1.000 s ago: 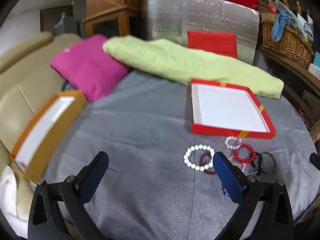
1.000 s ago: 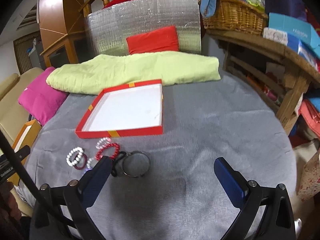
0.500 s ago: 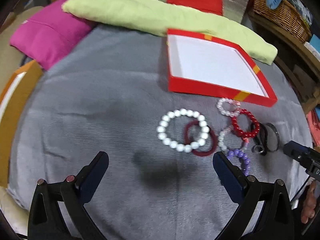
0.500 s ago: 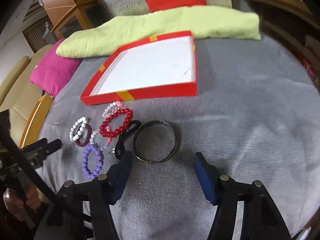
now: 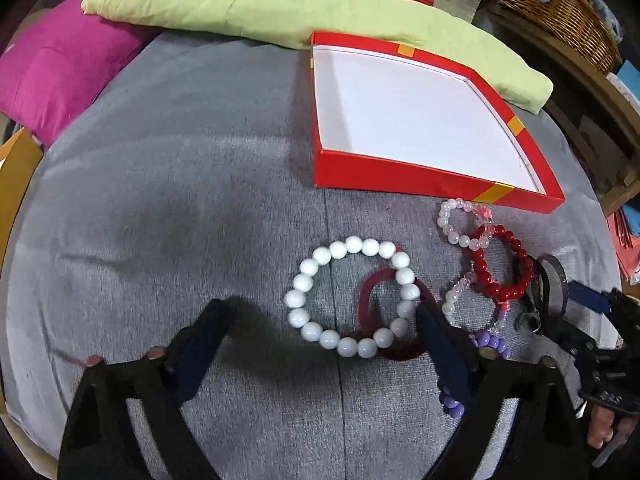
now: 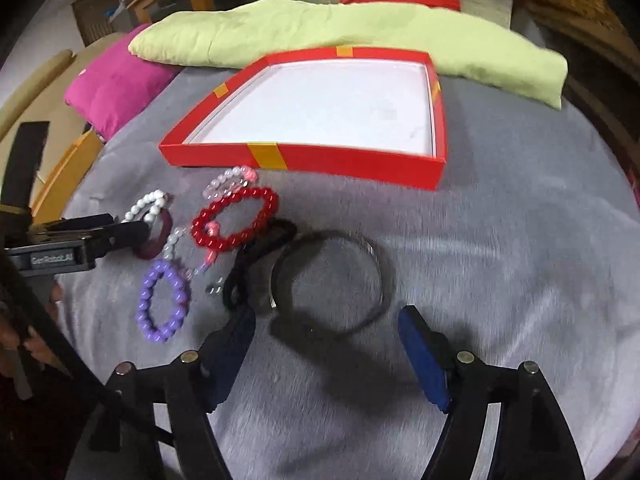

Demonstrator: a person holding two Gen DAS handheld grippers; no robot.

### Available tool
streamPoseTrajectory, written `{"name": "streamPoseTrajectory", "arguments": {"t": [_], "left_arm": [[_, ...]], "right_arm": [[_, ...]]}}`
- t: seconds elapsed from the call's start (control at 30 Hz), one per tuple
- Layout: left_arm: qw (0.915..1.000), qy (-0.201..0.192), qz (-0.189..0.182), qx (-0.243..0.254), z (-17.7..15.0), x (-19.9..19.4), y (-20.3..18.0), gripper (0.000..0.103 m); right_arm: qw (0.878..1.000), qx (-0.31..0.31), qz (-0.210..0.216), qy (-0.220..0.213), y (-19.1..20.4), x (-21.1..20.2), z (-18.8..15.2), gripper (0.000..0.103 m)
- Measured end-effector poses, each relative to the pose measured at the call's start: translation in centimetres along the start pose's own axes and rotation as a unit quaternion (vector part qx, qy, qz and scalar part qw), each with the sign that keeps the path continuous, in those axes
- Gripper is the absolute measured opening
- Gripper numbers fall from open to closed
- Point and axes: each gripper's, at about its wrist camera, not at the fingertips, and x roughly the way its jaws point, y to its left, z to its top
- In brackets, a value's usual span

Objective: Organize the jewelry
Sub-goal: 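Close the left tool on the white pearl bracelet while the right tool grasps the silver bangle, then carry the pearl bracelet in the left tool and the bangle in the right tool over the red box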

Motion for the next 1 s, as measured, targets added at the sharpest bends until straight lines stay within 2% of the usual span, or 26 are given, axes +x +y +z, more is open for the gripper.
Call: {"name": "streamPoseTrajectory", "arguments": {"t": [0.03, 0.1, 0.3, 0.43, 0.5, 0.7, 1.0], "left_arm": [[1.0000, -0.004, 0.002, 0.003, 0.2, 0.0, -0.1, 0.083], [0.9999, -0.010, 0.005, 0.010, 0.5, 0.2, -0.4, 0.068], [0.9996, -0.024, -0.012, 0.006, 1.0, -0.1, -0.2, 0.037], [0.9993, -0.028, -0.023, 0.006, 1.1, -0.3, -0.3, 0.023], [0.9992, -0.030, -0.026, 0.001, 1.2, -0.2, -0.1, 0.010], [0.9983, -0.046, -0.032, -0.014, 1.5, -0.5, 1.4, 0.010], [0.9952, -0.086, -0.040, -0.025, 1.3, -2.6, 1.8, 0.010]], "right_arm": [[1.000, -0.008, -0.009, -0.002, 0.1, 0.2, 0.1, 0.074], [1.000, -0.021, -0.020, -0.006, 0.3, 0.2, 0.3, 0.063], [0.999, -0.024, -0.021, -0.011, -0.3, -0.5, 0.1, 0.061], [1.000, 0.004, -0.010, -0.015, -1.8, -1.4, 0.1, 0.061], [1.000, 0.017, -0.009, -0.020, -2.5, -1.8, 0.2, 0.061], [0.997, 0.072, 0.009, -0.032, -4.8, -2.7, 0.6, 0.061], [0.994, 0.087, 0.025, -0.066, -4.5, -3.7, 1.3, 0.061]]}}
